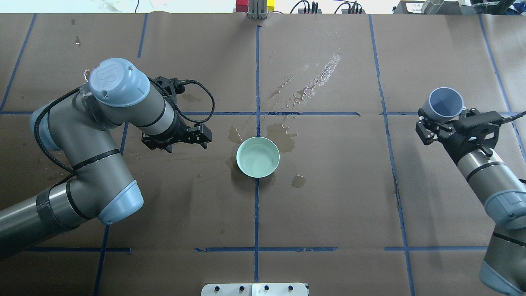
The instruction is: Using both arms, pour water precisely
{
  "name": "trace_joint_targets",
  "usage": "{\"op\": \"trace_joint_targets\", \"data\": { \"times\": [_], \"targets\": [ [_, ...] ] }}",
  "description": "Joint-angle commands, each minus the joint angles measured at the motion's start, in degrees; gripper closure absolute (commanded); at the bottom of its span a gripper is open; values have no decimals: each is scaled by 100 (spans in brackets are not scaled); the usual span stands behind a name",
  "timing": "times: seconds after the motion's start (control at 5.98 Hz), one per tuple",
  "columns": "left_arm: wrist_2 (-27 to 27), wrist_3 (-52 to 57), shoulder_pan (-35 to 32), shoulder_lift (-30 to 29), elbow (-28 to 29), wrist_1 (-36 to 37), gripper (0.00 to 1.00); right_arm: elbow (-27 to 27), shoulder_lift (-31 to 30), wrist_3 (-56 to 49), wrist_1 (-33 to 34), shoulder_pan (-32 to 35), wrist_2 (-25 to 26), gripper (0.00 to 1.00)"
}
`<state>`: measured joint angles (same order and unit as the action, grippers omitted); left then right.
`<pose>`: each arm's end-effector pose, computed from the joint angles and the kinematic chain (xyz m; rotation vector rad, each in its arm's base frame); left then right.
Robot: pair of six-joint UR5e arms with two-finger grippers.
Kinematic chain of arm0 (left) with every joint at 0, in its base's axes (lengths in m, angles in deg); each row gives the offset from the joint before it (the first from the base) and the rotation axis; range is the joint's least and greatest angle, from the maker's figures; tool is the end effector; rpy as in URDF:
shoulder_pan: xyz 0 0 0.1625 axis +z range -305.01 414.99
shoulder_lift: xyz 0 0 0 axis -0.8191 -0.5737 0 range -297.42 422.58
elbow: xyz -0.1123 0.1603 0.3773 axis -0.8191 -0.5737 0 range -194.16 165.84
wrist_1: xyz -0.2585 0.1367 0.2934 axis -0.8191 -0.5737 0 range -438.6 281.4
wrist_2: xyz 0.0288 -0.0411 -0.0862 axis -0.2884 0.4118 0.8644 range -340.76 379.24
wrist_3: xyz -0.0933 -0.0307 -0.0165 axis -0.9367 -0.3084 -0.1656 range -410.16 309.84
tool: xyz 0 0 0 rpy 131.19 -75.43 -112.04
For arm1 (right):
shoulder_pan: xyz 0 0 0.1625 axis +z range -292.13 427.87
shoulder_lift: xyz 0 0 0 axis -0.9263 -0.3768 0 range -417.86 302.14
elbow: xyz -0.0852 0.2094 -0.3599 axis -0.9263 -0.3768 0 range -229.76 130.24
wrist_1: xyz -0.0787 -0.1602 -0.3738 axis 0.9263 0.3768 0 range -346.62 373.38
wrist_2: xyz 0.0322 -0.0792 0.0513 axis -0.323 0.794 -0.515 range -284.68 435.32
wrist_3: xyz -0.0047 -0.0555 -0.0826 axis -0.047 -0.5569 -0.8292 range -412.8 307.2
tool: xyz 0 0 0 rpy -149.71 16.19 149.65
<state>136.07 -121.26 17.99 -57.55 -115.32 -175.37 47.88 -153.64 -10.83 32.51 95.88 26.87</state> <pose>0.4586 -0.4563 0.2565 -0.0033 0.9321 -0.0964 -0.3037 -0.3874 0.4995 1.2250 -0.5639 0.1650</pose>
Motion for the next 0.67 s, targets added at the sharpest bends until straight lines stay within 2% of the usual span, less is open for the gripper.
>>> {"op": "trace_joint_targets", "data": {
  "times": [0.0, 0.17, 0.5],
  "targets": [
    [6, -36, 0, -1, -9, -9, 0, 19, 706, -1034, 125, -330, -15, 93],
    [6, -201, -9, 8, -35, -113, 0, 45, 971, -1068, 491, -471, 37, 97],
    [15, -186, -61, 174, -53, -421, 0, 45, 2267, -1060, 2242, -1295, 1235, 99]
  ]
}}
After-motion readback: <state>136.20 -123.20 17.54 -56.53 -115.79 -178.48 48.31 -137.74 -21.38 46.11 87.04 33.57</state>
